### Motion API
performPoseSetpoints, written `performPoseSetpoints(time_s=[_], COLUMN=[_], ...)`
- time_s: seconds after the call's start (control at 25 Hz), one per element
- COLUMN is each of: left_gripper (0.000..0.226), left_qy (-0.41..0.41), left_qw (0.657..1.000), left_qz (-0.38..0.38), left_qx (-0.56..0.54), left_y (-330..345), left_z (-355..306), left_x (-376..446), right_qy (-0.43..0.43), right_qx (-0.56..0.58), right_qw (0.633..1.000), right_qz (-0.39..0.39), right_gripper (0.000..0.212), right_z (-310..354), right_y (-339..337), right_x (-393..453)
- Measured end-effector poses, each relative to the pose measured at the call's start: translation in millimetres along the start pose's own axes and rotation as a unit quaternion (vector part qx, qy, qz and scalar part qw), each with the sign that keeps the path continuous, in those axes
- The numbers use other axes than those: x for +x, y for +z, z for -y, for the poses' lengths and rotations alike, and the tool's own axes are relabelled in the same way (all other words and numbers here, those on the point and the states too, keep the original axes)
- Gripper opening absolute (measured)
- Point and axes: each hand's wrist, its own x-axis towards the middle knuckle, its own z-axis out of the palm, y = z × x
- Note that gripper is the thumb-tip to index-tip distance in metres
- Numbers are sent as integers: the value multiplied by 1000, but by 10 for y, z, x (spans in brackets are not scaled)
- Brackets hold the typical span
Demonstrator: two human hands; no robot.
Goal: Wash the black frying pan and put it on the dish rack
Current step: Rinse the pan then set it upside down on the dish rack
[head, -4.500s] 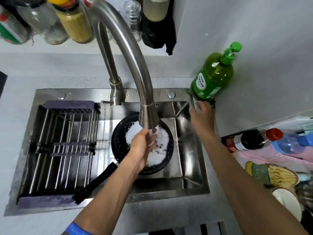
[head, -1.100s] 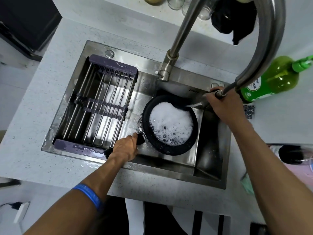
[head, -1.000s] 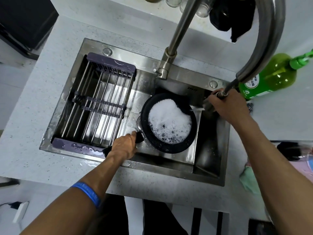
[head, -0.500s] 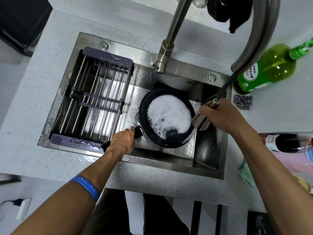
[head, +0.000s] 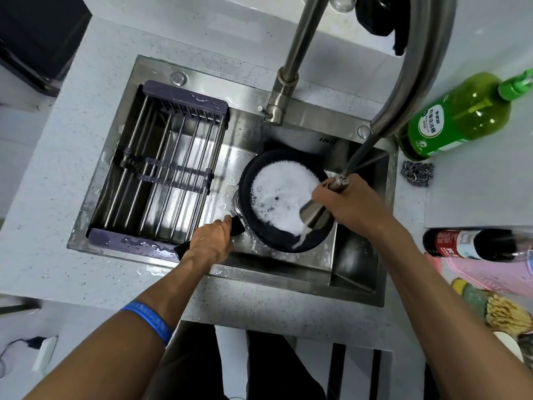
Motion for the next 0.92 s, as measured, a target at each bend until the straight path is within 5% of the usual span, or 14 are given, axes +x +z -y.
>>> performPoseSetpoints(time_s=[0.36, 0.6, 0.92], left_gripper=[55, 25, 25], left_qy=[3, -3, -20], left_qw=[1000, 998, 998], left_qz=[4, -42, -35], left_qx=[-7, -40, -40], left_y=[19, 96, 2], left_z=[-2, 53, -56], left_x=[18, -2, -60], right_qy=[-18, 7, -97], right_qx=[75, 81, 27], right_qw=[996, 985, 971], right_qz=[-36, -151, -215], right_gripper=[32, 20, 35], right_z=[174, 162, 587], right_y=[267, -6, -368], right_x=[33, -197, -180])
